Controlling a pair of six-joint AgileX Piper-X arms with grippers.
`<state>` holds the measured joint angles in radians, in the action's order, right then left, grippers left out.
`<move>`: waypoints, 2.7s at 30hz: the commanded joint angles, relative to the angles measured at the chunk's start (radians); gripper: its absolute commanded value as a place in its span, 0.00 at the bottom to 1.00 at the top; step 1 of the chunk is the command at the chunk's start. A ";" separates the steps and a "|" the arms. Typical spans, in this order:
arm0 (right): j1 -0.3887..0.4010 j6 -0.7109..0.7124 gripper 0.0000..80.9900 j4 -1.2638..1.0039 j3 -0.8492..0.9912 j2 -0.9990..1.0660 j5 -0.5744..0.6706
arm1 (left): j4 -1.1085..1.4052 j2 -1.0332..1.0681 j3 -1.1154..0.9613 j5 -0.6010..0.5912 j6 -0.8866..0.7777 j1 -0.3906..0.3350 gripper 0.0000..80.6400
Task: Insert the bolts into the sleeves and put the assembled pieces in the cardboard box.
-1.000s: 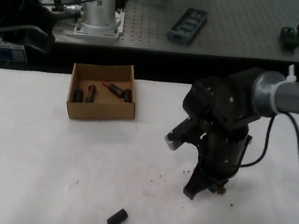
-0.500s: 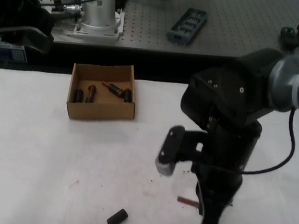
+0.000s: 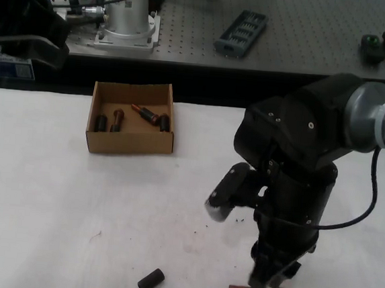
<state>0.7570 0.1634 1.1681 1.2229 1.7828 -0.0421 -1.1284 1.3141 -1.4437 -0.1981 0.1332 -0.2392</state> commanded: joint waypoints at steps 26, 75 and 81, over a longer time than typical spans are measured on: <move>0.019 -0.392 0.32 -0.218 -0.193 -0.025 0.143 | 0.090 -0.013 0.109 -0.128 0.032 -0.074 0.50; -0.126 -0.749 0.36 -0.564 -0.261 -0.049 0.259 | 0.046 -0.013 0.109 -0.068 0.107 -0.119 0.50; -0.126 -0.872 0.36 -0.575 -0.261 -0.049 0.241 | 0.043 -0.013 0.109 -0.068 0.107 -0.119 0.50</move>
<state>0.6296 -0.6962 0.5957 0.9595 1.7500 0.1925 -1.0880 1.3141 -1.3313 -0.2725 0.2360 -0.3553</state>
